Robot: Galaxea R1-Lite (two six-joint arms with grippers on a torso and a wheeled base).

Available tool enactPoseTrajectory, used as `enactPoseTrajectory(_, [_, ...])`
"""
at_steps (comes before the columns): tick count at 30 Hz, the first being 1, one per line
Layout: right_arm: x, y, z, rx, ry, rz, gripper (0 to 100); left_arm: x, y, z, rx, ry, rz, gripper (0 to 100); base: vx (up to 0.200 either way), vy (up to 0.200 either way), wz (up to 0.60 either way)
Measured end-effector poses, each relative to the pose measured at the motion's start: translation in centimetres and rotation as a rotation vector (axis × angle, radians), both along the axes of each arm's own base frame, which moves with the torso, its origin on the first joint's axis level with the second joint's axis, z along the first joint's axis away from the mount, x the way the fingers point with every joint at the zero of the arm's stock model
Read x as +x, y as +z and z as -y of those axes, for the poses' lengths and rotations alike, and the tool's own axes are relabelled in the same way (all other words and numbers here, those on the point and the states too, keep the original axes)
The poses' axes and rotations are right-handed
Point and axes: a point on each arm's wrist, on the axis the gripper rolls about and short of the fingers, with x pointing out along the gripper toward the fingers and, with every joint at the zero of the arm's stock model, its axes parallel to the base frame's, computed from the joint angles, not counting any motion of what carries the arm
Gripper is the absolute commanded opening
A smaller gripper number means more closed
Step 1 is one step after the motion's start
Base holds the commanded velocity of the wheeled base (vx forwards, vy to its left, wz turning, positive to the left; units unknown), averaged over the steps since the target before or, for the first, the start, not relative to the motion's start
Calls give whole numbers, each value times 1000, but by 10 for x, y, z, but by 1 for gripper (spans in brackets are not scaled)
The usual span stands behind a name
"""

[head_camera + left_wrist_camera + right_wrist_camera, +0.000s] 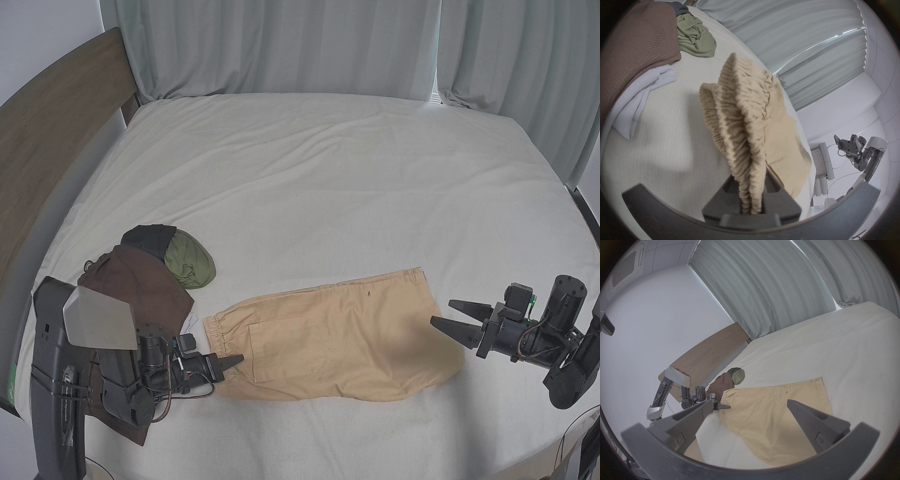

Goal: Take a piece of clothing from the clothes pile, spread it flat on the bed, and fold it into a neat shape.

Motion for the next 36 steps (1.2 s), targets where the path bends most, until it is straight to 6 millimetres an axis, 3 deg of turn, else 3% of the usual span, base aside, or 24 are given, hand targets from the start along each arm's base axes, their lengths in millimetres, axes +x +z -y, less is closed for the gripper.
enactPoseTrajectory(6, [0, -2, 0, -3, 0, -4, 100, -4, 8, -1, -14, -14, 2, 0, 0, 0, 0])
enactPoseTrajectory(19, [0, -3, 1, -5, -5, -13, 100, -20, 44, -7, -123, -67, -25, 0, 0, 0, 0])
enactPoseTrajectory(36, [-2, -4, 0, -6, 1, -19, 100, -37, 56, -20, -122, -57, -39, 0, 0, 0, 0])
